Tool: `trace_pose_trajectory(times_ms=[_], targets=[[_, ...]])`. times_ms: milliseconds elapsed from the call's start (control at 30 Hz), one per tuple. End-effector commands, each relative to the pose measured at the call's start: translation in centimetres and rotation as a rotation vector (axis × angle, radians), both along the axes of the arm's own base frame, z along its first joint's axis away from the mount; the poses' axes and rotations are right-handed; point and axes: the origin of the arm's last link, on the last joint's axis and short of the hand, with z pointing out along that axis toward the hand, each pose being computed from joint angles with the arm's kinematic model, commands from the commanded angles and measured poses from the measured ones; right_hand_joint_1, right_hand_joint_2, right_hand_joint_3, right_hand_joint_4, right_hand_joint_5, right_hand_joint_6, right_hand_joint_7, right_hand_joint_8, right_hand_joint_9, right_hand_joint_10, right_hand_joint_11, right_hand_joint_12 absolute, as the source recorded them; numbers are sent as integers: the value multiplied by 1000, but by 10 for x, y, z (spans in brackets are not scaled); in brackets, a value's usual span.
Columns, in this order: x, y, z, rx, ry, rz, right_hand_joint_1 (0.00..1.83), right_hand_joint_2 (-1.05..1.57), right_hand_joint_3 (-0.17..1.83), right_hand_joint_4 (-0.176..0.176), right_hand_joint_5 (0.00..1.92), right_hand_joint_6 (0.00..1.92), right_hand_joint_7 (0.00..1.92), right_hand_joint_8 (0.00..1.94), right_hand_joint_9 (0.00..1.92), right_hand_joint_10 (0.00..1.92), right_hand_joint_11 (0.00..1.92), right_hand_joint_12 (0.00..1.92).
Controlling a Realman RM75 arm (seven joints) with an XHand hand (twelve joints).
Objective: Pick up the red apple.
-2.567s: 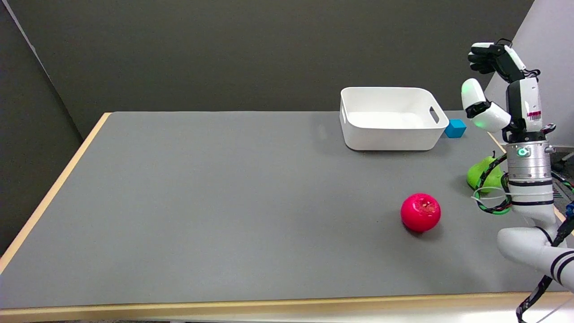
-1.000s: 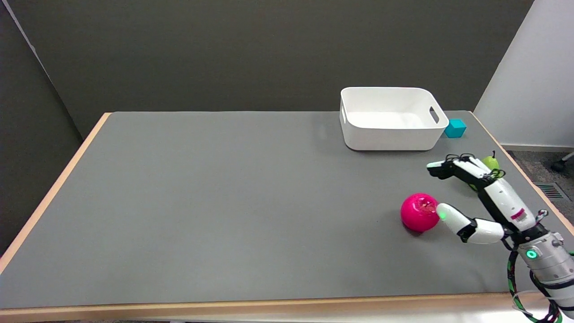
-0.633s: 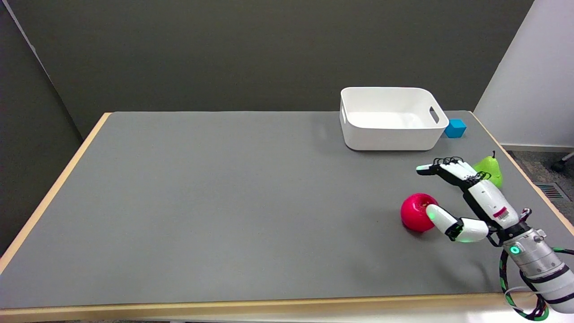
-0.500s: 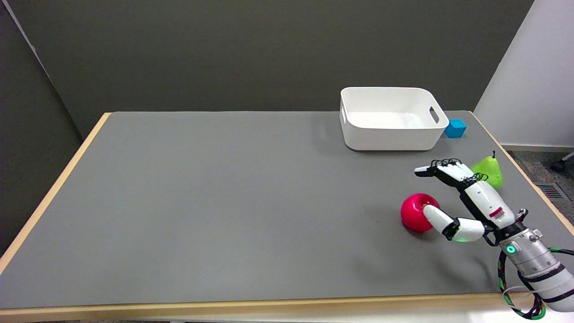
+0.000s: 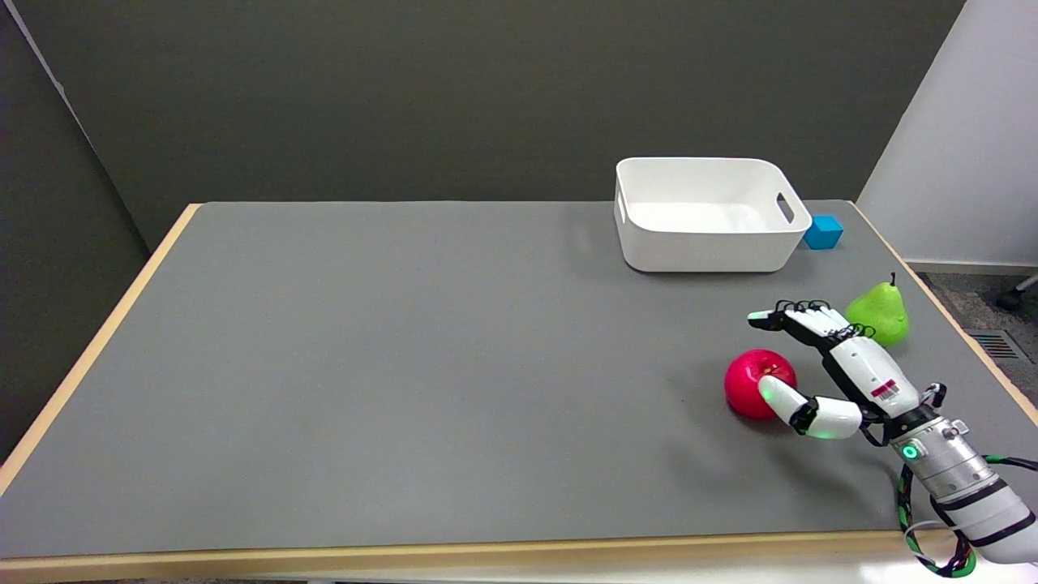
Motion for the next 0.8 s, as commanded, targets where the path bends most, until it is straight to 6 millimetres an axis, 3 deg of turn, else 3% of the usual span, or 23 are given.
trace_pose_trajectory(times_ms=[33, 800], targets=[[-16, -1, 3, -36, 1, -53, 233, 620, 938, 44, 322, 616, 404, 502, 261, 792, 108, 1217], [-24, -14, -18, 22, -27, -49, 234, 621, 942, 44, 315, 607, 393, 489, 242, 768, 102, 1202]])
